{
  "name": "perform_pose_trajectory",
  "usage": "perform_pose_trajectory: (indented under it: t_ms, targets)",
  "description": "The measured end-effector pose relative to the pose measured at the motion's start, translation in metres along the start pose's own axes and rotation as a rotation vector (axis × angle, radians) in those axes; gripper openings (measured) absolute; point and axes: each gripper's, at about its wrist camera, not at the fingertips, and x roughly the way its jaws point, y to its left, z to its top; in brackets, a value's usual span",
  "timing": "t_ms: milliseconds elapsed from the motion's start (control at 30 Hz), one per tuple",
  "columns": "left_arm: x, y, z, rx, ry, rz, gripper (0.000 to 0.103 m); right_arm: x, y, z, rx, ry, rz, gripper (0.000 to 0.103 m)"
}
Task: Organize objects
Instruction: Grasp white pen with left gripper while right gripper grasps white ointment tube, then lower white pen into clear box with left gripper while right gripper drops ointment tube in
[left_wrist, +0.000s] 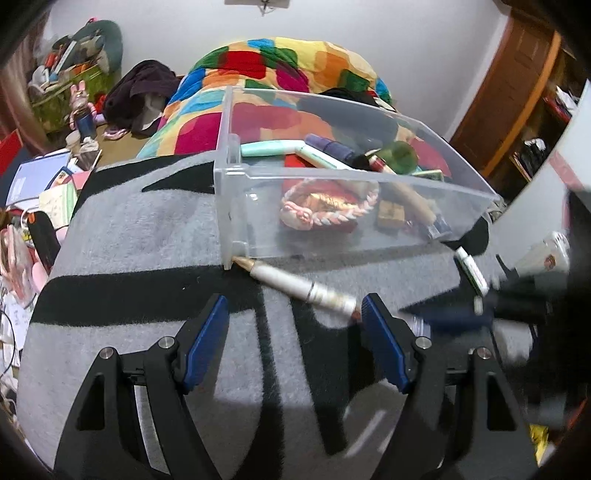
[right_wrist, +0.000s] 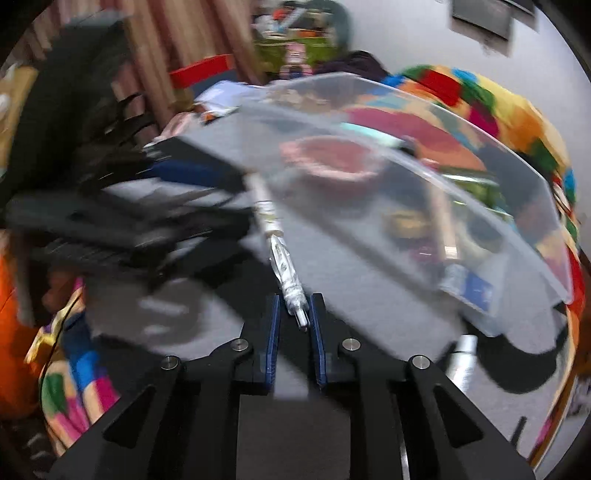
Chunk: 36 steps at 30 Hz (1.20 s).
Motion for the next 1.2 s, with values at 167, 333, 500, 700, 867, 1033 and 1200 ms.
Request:
perform_pose_trajectory:
  t_ms: [167, 333, 500, 700, 867, 1033, 1200]
  targets:
    - [0.006, -0.014, 0.000, 0.008, -0.010, 0.100, 0.074, -0.008, 0.020, -0.012, -0.024, -0.014, 0.053, 0.015]
    - [0.011, -0.018, -0.012, 0.026, -0.010, 0.160, 0.072, -0.036, -0.001, -0.028, 0.065, -0.066, -0.019, 0.027]
    - [0.003, -0.026, -0.025, 0.052, -0.028, 0.165, 0.052, -0.064, -0.054, -0.051, 0.271, -0.113, -0.153, 0.042]
    - [-0.014, -0.032, -0.044, 0.101, -0.045, 0.108, 0.027, -0.049, -0.086, -0.061, 0.417, -0.074, -0.222, 0.042]
    - [-0.025, -0.032, -0.058, 0.135, -0.055, 0.046, 0.014, -0.039, -0.074, -0.057, 0.391, -0.085, -0.276, 0.033]
    - [-0.032, -0.034, -0.067, 0.168, -0.071, 0.021, 0.014, -0.037, -0.057, -0.053, 0.346, -0.094, -0.274, 0.015]
    - [-0.031, -0.033, -0.059, 0.135, -0.081, 0.030, 0.013, -0.040, -0.042, -0.052, 0.329, -0.115, -0.223, 0.015]
